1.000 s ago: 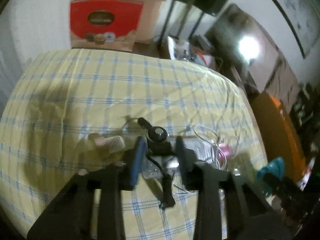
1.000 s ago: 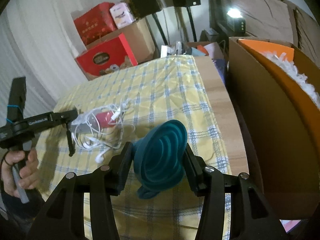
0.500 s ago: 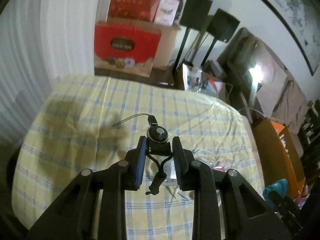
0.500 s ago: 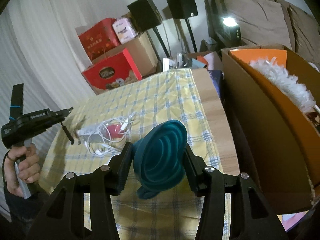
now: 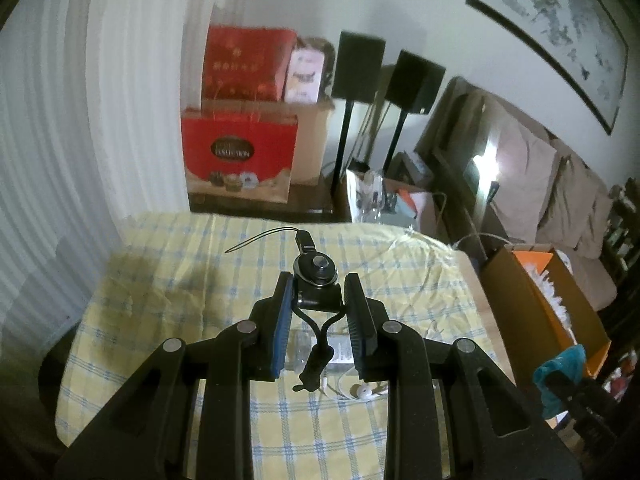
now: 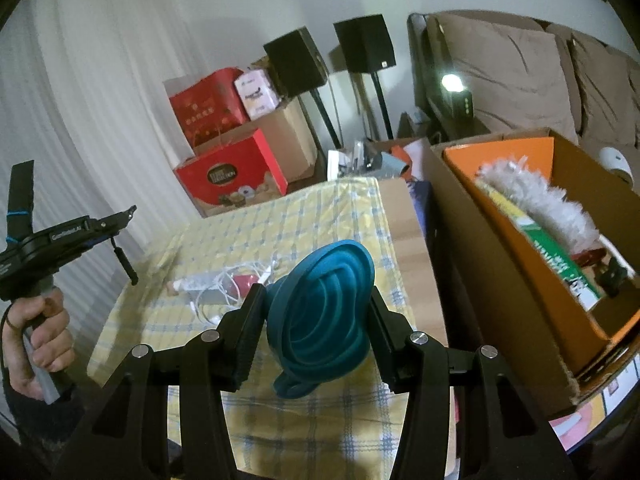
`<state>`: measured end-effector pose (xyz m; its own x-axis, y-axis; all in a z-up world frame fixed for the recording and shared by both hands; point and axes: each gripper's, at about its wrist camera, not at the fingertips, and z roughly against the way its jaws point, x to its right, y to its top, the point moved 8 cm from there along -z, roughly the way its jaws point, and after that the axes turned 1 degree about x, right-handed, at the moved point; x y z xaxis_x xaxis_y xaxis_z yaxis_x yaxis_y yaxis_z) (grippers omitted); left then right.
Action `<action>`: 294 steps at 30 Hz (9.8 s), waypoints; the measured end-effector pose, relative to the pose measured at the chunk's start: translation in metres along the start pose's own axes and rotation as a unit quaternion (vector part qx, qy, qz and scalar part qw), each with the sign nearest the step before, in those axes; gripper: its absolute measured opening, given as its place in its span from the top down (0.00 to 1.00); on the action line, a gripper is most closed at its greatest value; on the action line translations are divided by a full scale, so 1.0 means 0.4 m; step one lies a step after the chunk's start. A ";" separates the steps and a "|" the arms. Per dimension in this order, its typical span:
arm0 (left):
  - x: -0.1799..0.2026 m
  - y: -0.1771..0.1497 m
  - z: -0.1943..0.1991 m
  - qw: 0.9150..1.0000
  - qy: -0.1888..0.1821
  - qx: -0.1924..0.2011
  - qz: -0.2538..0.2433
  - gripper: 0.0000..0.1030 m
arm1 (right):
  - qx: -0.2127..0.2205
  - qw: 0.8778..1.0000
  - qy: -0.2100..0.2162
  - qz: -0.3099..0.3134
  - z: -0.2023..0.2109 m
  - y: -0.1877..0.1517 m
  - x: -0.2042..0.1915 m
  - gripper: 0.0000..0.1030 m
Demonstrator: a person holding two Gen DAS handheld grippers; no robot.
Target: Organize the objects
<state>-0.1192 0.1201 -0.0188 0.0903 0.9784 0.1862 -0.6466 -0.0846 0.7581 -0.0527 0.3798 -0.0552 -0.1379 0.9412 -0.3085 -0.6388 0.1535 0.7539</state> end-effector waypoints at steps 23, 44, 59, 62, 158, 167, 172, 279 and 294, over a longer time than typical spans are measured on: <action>0.077 0.063 0.184 0.993 0.027 0.099 -0.058 0.77 | 0.046 0.998 -0.019 0.034 0.112 0.054 -0.042 0.51; 0.102 0.069 0.212 0.988 0.051 0.125 -0.080 0.77 | 0.062 0.994 -0.034 0.087 0.132 0.115 -0.064 0.51; 0.157 0.060 0.188 0.984 0.062 0.125 -0.109 0.77 | 0.055 0.991 -0.035 0.113 0.092 0.126 -0.045 0.51; 0.171 0.060 0.182 0.984 0.060 0.123 -0.112 0.77 | 0.061 0.991 -0.037 0.111 0.097 0.142 -0.030 0.51; 0.612 0.050 0.199 0.974 -0.128 0.091 -0.166 0.77 | 0.155 0.971 -0.182 0.010 0.361 0.252 0.346 0.51; 0.660 0.045 0.196 0.971 -0.139 0.090 -0.174 0.77 | 0.156 0.970 -0.187 0.004 0.369 0.252 0.359 0.51; 0.670 0.045 0.195 0.970 -0.141 0.089 -0.176 0.77 | 0.157 0.969 -0.189 0.002 0.376 0.251 0.364 0.51; 0.994 -0.058 -0.007 0.957 -0.198 0.008 -0.212 0.77 | 0.119 0.959 -0.251 -0.062 0.366 0.212 0.560 0.50; 1.028 -0.100 -0.067 0.957 -0.197 -0.023 -0.211 0.77 | 0.097 0.961 -0.252 -0.061 0.325 0.195 0.575 0.50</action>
<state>-0.0765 0.5309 0.0109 0.6245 0.7750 0.0970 -0.5207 0.3205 0.7913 -0.0357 0.6473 0.0080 0.3437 0.9317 -0.1175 -0.4675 0.2783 0.8390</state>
